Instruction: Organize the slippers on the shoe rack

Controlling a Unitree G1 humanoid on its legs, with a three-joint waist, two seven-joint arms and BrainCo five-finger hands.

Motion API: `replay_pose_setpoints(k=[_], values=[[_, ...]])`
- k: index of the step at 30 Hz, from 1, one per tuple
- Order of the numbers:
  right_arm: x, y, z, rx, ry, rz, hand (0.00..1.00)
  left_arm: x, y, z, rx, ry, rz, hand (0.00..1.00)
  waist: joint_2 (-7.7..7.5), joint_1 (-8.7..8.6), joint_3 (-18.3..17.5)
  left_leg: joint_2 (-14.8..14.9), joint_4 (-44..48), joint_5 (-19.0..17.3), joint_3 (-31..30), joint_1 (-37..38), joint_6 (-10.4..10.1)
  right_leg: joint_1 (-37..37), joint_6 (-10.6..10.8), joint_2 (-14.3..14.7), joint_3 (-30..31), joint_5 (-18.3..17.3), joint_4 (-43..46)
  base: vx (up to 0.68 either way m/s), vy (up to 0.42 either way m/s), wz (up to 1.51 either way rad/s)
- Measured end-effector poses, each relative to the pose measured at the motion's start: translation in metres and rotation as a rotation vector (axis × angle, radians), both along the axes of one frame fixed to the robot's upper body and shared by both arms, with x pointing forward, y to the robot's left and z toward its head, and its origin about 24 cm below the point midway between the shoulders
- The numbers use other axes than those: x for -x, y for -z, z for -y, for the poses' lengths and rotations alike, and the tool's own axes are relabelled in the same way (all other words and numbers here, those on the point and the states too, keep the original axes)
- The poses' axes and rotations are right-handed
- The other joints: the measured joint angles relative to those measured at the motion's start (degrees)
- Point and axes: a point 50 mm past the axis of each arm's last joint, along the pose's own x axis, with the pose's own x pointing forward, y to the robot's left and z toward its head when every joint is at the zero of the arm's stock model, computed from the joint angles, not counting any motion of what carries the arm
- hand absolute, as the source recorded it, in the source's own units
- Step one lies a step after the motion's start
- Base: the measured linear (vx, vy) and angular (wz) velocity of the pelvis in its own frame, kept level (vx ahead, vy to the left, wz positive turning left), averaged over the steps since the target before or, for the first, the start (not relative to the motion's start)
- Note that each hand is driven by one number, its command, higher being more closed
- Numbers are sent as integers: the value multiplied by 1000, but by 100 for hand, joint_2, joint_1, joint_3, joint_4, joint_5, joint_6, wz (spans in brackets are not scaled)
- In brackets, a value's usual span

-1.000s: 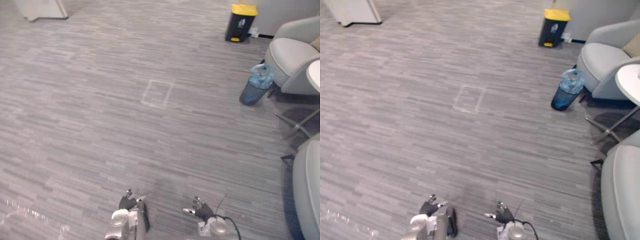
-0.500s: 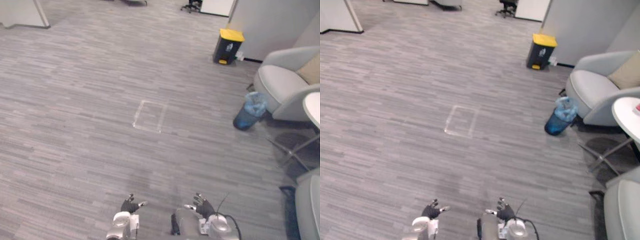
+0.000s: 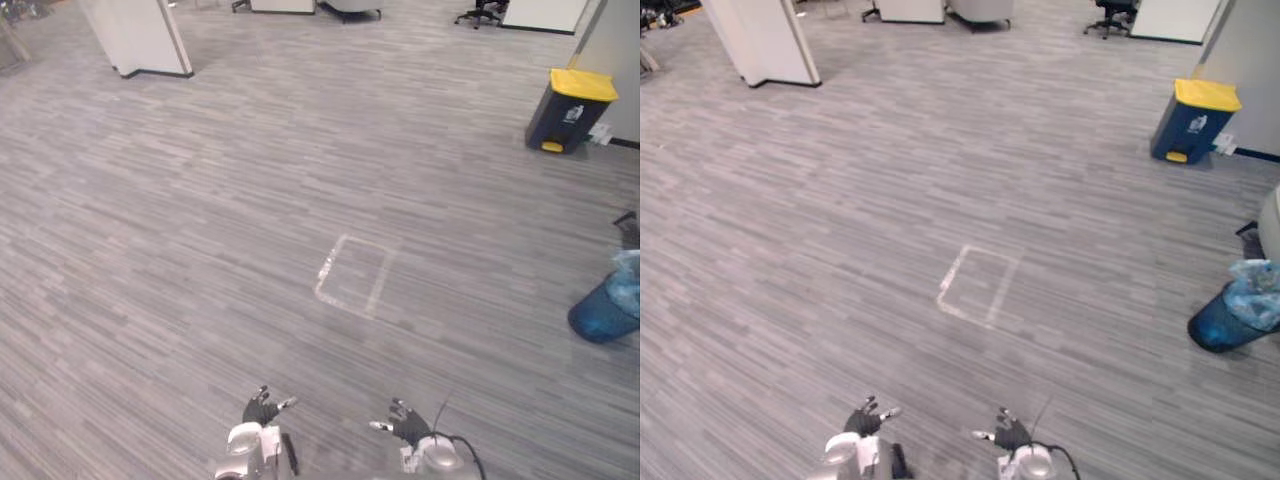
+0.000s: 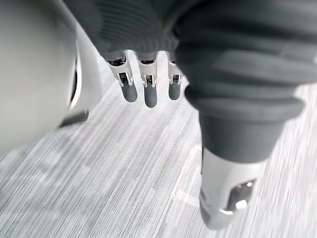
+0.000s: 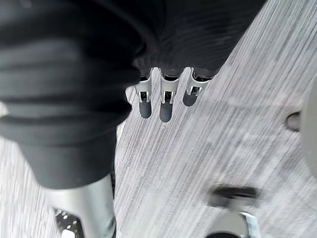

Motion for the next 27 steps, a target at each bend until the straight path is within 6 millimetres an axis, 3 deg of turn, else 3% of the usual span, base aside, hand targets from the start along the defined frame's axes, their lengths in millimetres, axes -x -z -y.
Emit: replay_pose_setpoints(k=[1, 3, 4, 5, 6, 7, 9, 10, 12, 13, 14, 15, 16, 17, 18, 20, 21, 22, 23, 24, 25, 27], values=[[2, 2, -4, -8, 0, -16, 0, 1, 1, -6, -23, 20, -14, 0, -184, -68, -141, -262, -104, -47, 42, 5, 164, -90, 16, -239, 114, 17, 213, 572, 318, -29], [8, 4, -2, -8, 13, -34, 0, 3, 3, -6, -32, 42, -29, 0, -390, -148, -196, -492, -135, -99, 46, 114, 361, -355, 58, -415, 312, 49, 846, 463, 227, 22], [16, 7, 1, -21, 68, -58, 0, 1, 2, -8, -39, 48, -22, 0, -565, -156, -175, -699, -132, -226, 82, 327, 451, -677, 349, -458, 551, 228, 1833, 544, 252, 37], [15, 7, 0, -26, 82, -55, 0, 1, 3, -10, -47, 54, -32, 0, -657, -180, -127, -822, -221, -426, 62, 674, 511, -1089, 888, -386, 722, 903, 3070, 622, 259, 23], [15, 7, -1, -29, 80, -53, 0, 2, 3, -12, -55, 60, -39, 0, -632, -192, -91, -835, -344, -508, 48, 941, 539, -1480, 1047, -337, 798, 1098, 3953, 504, 181, 3], [14, 6, -1, -31, 76, -48, 0, 3, 4, -14, -59, 59, -47, 0, -622, -199, -86, -837, -385, -549, 50, 1053, 543, -1642, 1012, -306, 779, 1060, 4293, 462, 150, -15], [8, 3, 5, -17, 76, -16, 0, 8, 7, -17, -69, 57, -77, 0, -540, -218, -12, -782, -735, -728, 79, 1771, 524, -2271, 624, -210, 505, 567, 5025, 425, 110, -23], [3, 0, 9, -9, 74, 8, 0, 11, 8, -17, -67, 54, -92, 0, -414, -236, 52, -641, -975, -874, 131, 2254, 523, -2624, 388, -21, 314, 201, 4777, 483, 41, -29], [-1, -2, 9, -11, 75, 31, 0, 11, 8, -19, -65, 36, -95, 0, -364, -308, 64, -450, -1108, -1153, 168, 2587, 505, -3049, 307, 294, 81, -13, 4010, 420, -26, -21], [-3, -3, 7, -17, 75, 40, 0, 9, 8, -19, -65, 35, -90, 0, -388, -363, 46, -359, -1138, -1352, 222, 2764, 408, -3254, 328, 436, -143, 53, 3020, 312, -57, -13], [-4, -3, 6, -18, 75, 42, 0, 8, 7, -19, -64, 37, -88, 0, -408, -376, 45, -355, -1152, -1408, 238, 2822, 380, -3319, 313, 465, -210, 128, 2677, 451, -77, -23], [-5, -3, 5, -24, 77, 47, 0, 6, 7, -17, -58, 44, -83, 0, -467, -425, 42, -383, -1230, -1552, 294, 3025, 314, -3471, 265, 496, -387, 566, 1656, 533, -85, -16], [-7, -4, 5, -29, 91, 58, 0, 5, 7, -12, -49, 56, -85, 0, -420, -491, 65, -362, -1291, -1657, 280, 3285, 244, -3442, 56, 546, -497, 1438, 1283, 568, -87, -10], [-8, -4, 7, -26, 95, 60, 0, 6, 7, -12, -50, 62, -89, 0, -377, -516, 22, -318, -1313, -1662, 241, 3380, 248, -3383, -128, 599, -559, 1422, 1277, 757, -98, 10], [-9, -5, 9, -24, 114, 59, 0, 5, 8, -6, -31, 78, -93, 0, -279, -529, 9, -244, -1151, -1486, 148, 3425, 147, -3282, -288, 560, -695, 1191, 1538, 635, -98, 20], [-9, -5, 11, -25, 128, 61, 0, 3, 7, 4, -8, 91, -86, 0, -258, -588, 27, -325, -539, -1287, -16, 3388, 33, -3192, -376, 423, -821, 846, 1992, 593, -148, 28], [-6, -4, 12, -17, 114, 56, 0, 2, 6, 12, 9, 96, -76, 0, -204, -657, -9, -196, 966, -1225, -85, 2857, -167, -2758, -325, 387, -817, 525, 1771, 654, -164, 20], [-7, -5, 12, -11, 98, 61, 0, 2, 5, 9, 15, 85, -63, 0, -151, -633, 5, 85, 2747, -939, -165, 2067, -724, -2430, -338, 464, -758, 383, 1506, 629, -131, 9], [-7, -5, 13, -9, 98, 59, 0, 2, 5, 8, 19, 73, -60, 0, -117, -617, 2, 165, 3121, -902, -171, 1886, -791, -2361, -343, 507, -730, 380, 1460, 483, -29, -57], [-5, -5, 13, -6, 96, 47, 0, 6, 5, 2, 18, 34, -58, 0, -69, -494, -6, 369, 4082, -908, -30, 1403, -786, -2002, -472, 645, -408, 300, 1211, 482, 18, -109], [-3, -3, 12, 0, 78, 36, 0, 11, 6, -2, 14, 15, -62, 0, -118, -383, 29, 519, 4383, -1042, 145, 1159, -574, -1598, -506, 718, -75, 280, 962, 495, 45, -115], [-1, -3, 10, -2, 80, 29, 0, 8, 4, -5, 5, 11, -42, 0, -154, -334, 31, 602, 4261, -1237, 319, 960, -375, -1198, -545, 710, 297, 256, 714, 391, 81, -106]])
